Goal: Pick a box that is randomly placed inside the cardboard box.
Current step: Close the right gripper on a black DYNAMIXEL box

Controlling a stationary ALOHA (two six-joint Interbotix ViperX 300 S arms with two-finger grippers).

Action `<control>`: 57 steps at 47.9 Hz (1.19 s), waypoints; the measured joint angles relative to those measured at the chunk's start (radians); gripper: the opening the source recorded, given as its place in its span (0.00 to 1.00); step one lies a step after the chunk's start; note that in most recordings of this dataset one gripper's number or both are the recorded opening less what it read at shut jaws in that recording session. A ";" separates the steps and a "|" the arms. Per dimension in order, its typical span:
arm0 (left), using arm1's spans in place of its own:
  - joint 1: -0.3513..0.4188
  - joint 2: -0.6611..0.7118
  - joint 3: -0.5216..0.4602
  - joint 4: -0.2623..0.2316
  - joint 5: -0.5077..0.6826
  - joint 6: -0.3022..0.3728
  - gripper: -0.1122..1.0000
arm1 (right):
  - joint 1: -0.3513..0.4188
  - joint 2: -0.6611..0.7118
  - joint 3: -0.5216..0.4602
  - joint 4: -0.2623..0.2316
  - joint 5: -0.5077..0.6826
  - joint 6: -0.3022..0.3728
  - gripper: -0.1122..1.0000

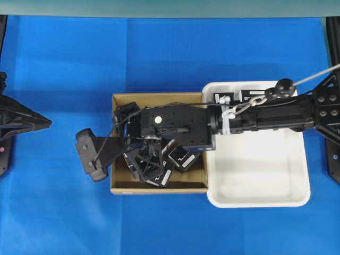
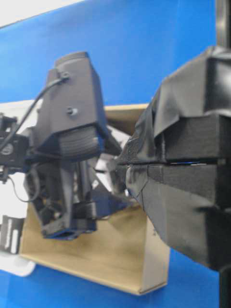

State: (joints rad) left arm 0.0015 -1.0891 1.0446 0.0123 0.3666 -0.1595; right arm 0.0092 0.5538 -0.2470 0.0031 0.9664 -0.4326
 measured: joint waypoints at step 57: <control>0.000 0.000 0.000 0.000 0.002 -0.006 0.04 | 0.002 0.003 -0.020 0.011 0.015 0.015 0.78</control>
State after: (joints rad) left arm 0.0015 -1.0891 1.0446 0.0123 0.3682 -0.1657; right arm 0.0107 0.5568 -0.2669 0.0138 0.9817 -0.4172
